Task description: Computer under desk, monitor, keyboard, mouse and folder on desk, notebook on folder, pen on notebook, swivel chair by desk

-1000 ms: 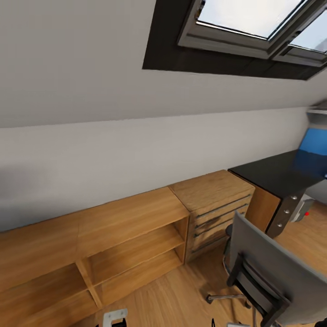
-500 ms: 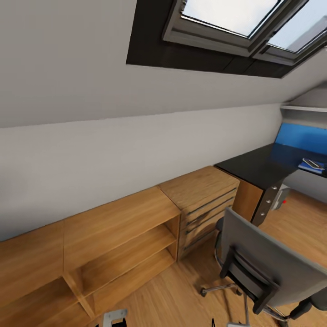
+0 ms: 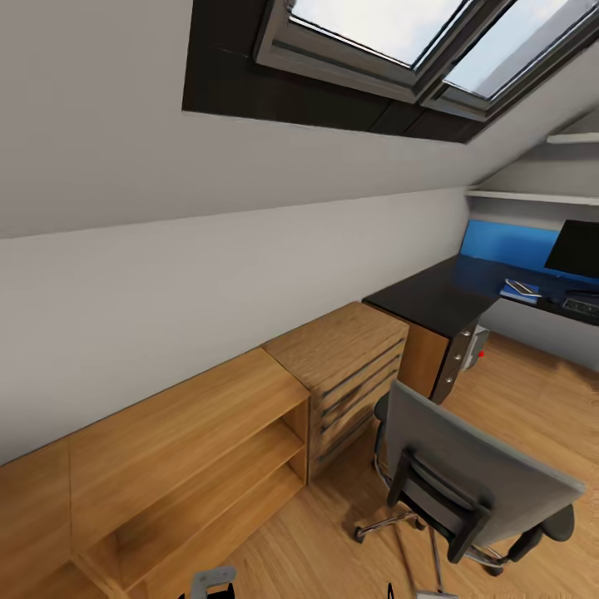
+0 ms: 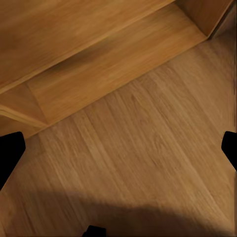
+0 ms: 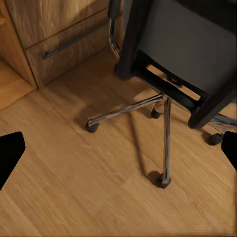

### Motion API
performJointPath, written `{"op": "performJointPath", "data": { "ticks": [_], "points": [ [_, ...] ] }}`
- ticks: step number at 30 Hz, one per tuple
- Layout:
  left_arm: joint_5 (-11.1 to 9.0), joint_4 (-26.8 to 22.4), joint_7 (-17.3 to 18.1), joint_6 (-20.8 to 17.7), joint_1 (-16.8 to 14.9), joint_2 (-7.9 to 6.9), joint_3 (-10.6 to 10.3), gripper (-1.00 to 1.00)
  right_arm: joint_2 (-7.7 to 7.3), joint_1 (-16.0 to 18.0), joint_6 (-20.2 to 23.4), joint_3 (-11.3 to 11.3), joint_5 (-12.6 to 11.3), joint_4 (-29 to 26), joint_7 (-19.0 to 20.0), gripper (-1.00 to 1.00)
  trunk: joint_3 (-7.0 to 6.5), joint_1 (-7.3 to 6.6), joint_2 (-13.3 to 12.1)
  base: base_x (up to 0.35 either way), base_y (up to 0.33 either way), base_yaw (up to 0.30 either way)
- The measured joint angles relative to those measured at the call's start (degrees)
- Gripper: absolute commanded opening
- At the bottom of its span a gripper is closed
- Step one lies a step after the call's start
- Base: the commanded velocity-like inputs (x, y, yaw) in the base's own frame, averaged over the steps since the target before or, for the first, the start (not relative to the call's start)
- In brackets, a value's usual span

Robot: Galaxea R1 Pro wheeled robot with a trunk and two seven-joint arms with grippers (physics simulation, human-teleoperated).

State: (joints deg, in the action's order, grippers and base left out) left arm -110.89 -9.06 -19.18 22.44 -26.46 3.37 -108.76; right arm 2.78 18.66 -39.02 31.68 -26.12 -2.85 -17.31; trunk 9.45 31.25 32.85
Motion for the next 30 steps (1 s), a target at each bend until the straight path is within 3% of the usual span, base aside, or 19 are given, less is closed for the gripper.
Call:
{"op": "performJointPath", "data": {
  "ticks": [11, 23, 30],
  "points": [
    [-0.02, 0.01, 0.01, -0.01, 0.02, 0.0, 0.0, 1.0, 0.0, -0.01, 0.01, -0.01, -0.01, -0.01, 0.01, 1.0, 0.0, 0.0, 0.0, 0.001, 0.164, -0.296],
    [-0.03, 0.0, 0.02, 0.0, 0.01, 0.0, 0.0, 1.0, 0.0, 0.0, 0.0, 0.0, 0.0, 0.0, 0.0, 1.0, 0.0, 0.0, 0.0, 0.003, 0.021, -0.298],
    [-0.02, 0.02, 0.02, 0.0, -0.01, 0.0, 0.0, 1.0, 0.0, -0.01, 0.01, 0.0, -0.01, -0.02, 0.0, 1.0, 0.0, -0.03, 0.01, 0.226, 0.053, -0.298]
  ]
}}
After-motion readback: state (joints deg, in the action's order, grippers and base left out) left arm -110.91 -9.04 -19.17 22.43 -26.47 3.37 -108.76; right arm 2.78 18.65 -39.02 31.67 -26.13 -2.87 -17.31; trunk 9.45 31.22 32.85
